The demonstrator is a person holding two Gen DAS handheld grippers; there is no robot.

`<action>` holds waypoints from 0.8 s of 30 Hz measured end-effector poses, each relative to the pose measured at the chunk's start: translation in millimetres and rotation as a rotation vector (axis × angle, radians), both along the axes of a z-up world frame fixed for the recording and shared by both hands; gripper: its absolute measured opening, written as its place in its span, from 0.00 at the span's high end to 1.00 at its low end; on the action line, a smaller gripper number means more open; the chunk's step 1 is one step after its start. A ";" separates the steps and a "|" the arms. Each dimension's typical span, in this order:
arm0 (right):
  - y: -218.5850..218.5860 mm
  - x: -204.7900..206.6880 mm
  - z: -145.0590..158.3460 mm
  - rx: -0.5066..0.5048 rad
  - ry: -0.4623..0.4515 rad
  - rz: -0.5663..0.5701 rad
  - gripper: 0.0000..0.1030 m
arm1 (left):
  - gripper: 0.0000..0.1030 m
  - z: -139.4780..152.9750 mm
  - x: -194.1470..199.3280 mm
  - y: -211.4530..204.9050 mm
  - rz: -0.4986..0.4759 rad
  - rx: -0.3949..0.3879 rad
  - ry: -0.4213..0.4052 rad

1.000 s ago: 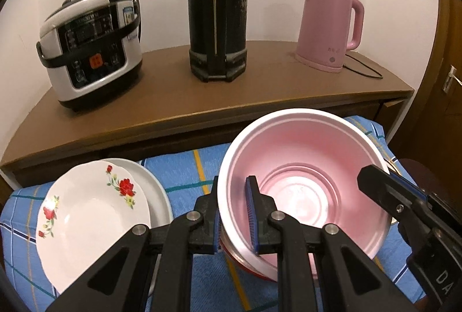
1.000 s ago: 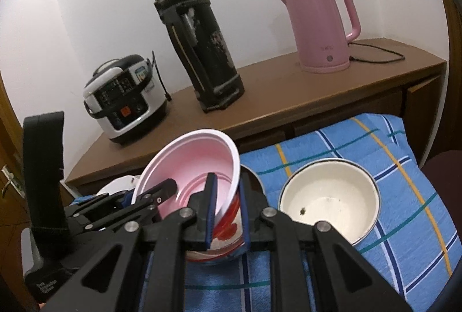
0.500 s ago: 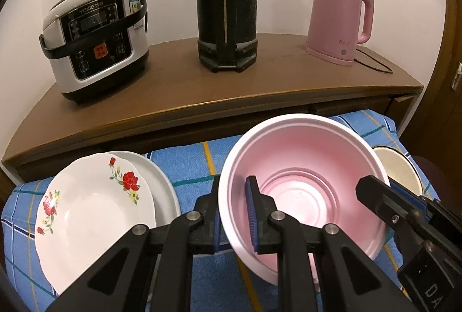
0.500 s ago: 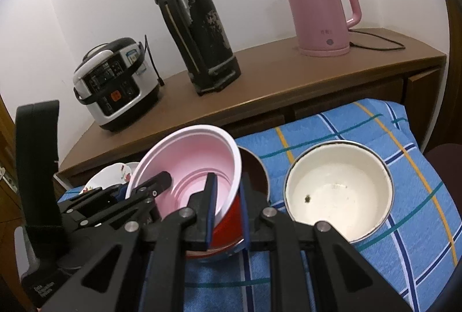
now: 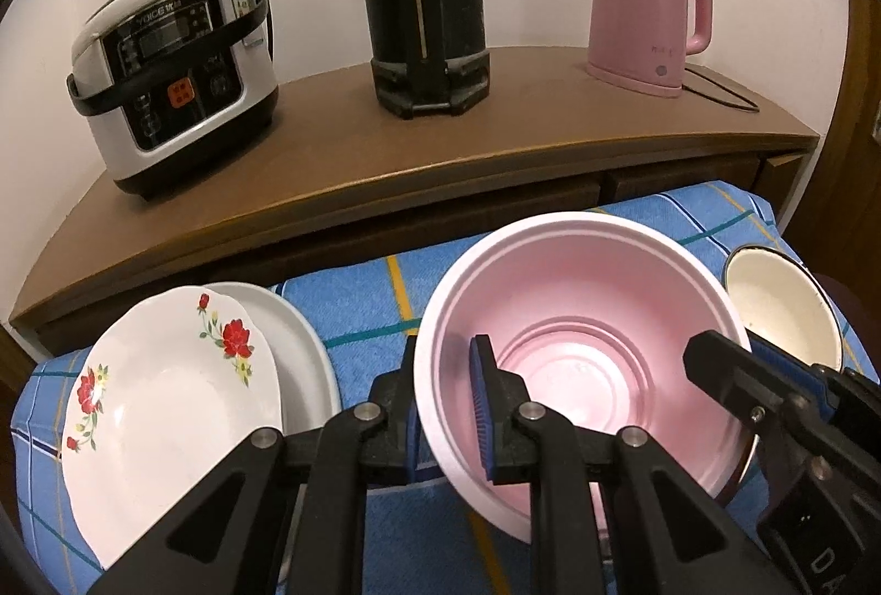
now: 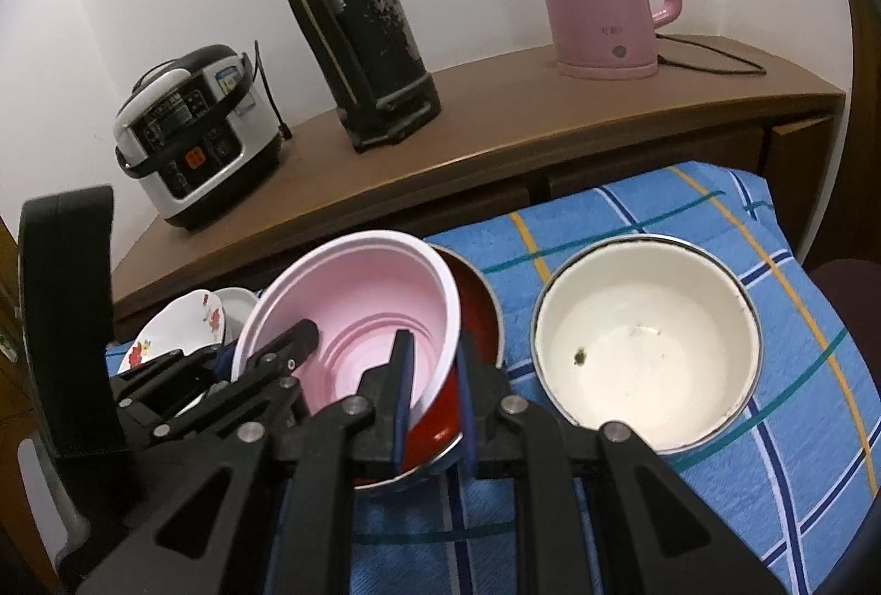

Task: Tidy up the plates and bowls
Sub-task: 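Lower the pink bowl into the steel bowl and open both grippers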

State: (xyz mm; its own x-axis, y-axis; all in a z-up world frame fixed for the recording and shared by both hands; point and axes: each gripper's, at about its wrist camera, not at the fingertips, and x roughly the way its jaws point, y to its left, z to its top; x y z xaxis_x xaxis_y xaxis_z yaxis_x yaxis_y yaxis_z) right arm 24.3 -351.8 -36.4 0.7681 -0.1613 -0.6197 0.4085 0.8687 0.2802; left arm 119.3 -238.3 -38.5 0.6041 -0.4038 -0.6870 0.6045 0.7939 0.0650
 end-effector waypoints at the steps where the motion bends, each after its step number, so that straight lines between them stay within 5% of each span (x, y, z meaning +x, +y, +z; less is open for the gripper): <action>1: 0.3 0.2 0.0 -0.004 0.000 -0.001 0.86 | 0.82 -0.2 -0.1 -0.6 -0.001 -0.002 -0.004; 10: 2.9 2.0 -0.4 -0.038 -0.003 0.012 0.83 | 0.81 -1.1 -0.5 4.3 -0.002 -0.035 -0.014; 24: -0.2 -9.7 12.3 -0.116 0.002 -0.053 0.37 | 0.79 5.2 -2.0 10.9 -0.005 -0.060 -0.035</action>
